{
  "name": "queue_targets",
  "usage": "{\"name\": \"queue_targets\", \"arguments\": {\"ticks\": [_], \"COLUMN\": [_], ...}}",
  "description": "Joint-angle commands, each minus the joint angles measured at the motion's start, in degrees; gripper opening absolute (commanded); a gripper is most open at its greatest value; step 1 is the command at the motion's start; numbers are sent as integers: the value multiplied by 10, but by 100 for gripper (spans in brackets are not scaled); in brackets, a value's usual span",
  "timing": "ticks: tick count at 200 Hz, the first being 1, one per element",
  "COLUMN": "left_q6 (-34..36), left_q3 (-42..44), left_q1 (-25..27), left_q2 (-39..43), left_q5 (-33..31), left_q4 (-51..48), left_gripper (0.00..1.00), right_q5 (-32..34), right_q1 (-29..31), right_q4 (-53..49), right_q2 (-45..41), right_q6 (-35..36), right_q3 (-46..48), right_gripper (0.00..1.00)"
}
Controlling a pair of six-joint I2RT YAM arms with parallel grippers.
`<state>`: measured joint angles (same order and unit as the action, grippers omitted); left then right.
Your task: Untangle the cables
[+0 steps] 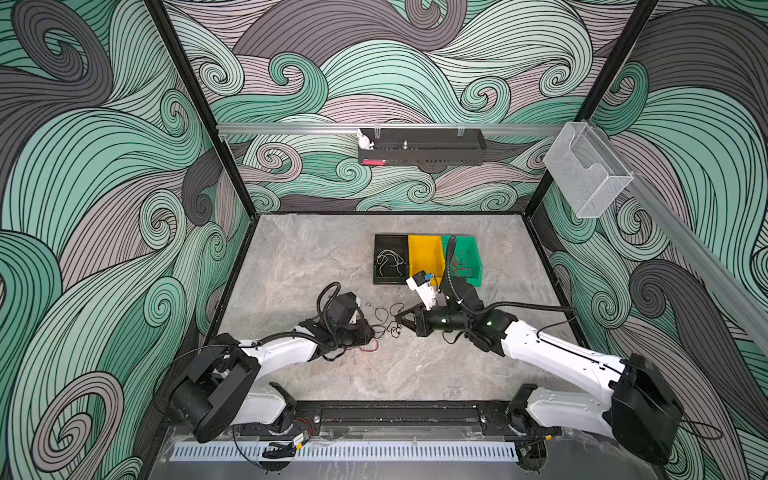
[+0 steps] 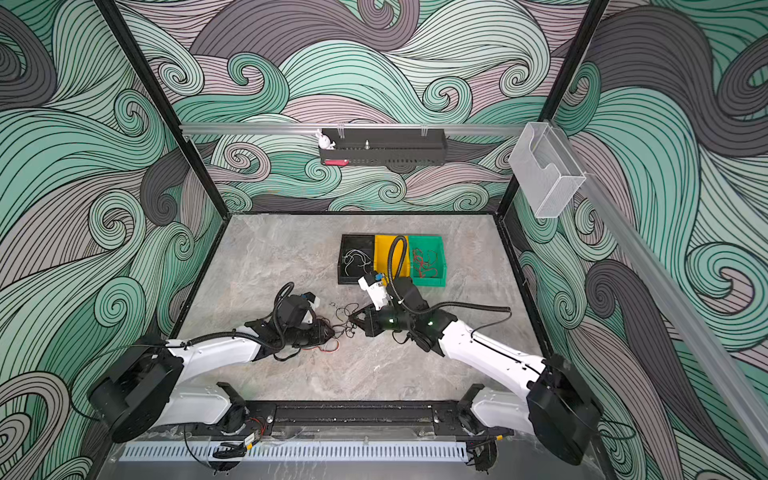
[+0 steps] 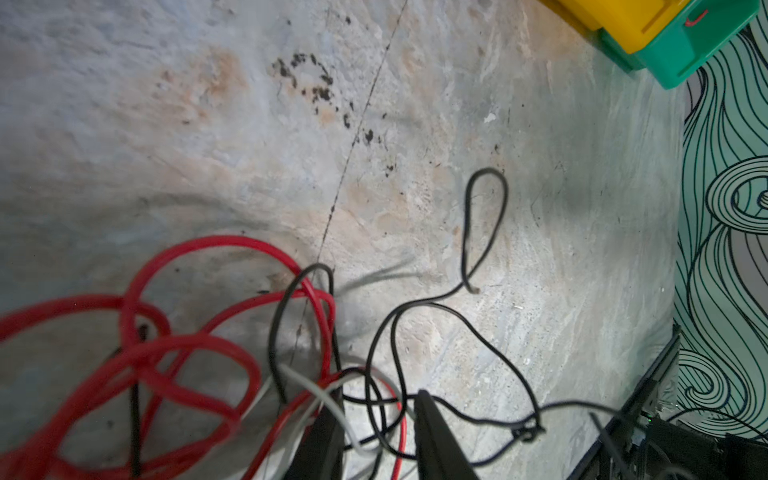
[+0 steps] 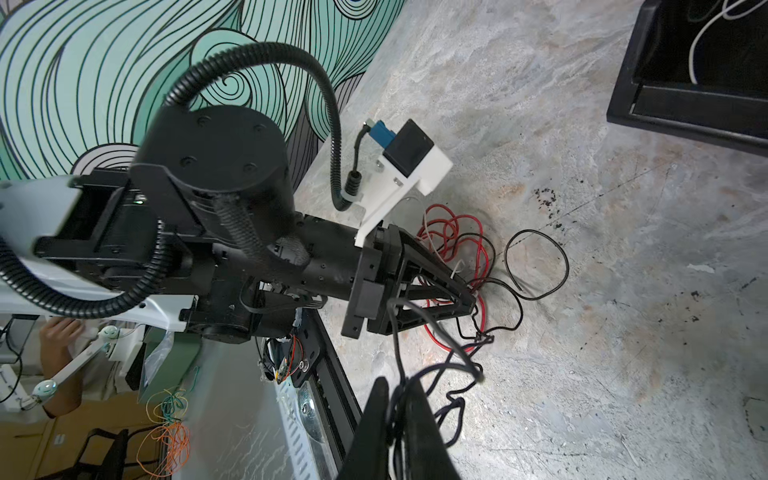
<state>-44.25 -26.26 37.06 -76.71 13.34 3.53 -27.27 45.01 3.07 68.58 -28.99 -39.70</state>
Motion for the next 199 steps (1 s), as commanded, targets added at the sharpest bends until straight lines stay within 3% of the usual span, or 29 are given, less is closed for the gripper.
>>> {"name": "queue_targets", "arguments": {"ticks": [1, 35, 64, 111, 150, 161, 174, 199], "left_q6": [1, 1, -1, 1, -1, -1, 1, 5], "left_q3": [-9, -2, 10, 14, 16, 15, 14, 4], "left_q1": [4, 4, 4, 3, 3, 3, 3, 3], "left_q2": [-8, 6, 25, 41, 51, 53, 58, 74], "left_q5": [-10, -37, -52, -72, -74, -71, -65, -58], "left_q4": [12, -9, -19, -43, -47, -49, -50, -65], "left_gripper": [24, 11, 7, 5, 7, 8, 12, 18], "right_q5": [14, 54, 101, 207, 222, 200, 180, 196], "right_q1": [-5, -27, -48, -66, -69, -68, -64, -32], "right_q4": [-17, -64, -113, -193, -202, -195, -179, -149], "right_q2": [-24, -63, -89, -112, -100, -83, -59, -4], "right_q6": [10, 25, 34, 59, 66, 64, 62, 65], "right_q3": [5, 9, 13, 5, 8, 6, 7, -3], "right_gripper": [11, 11, 11, 11, 12, 15, 29, 46]}}
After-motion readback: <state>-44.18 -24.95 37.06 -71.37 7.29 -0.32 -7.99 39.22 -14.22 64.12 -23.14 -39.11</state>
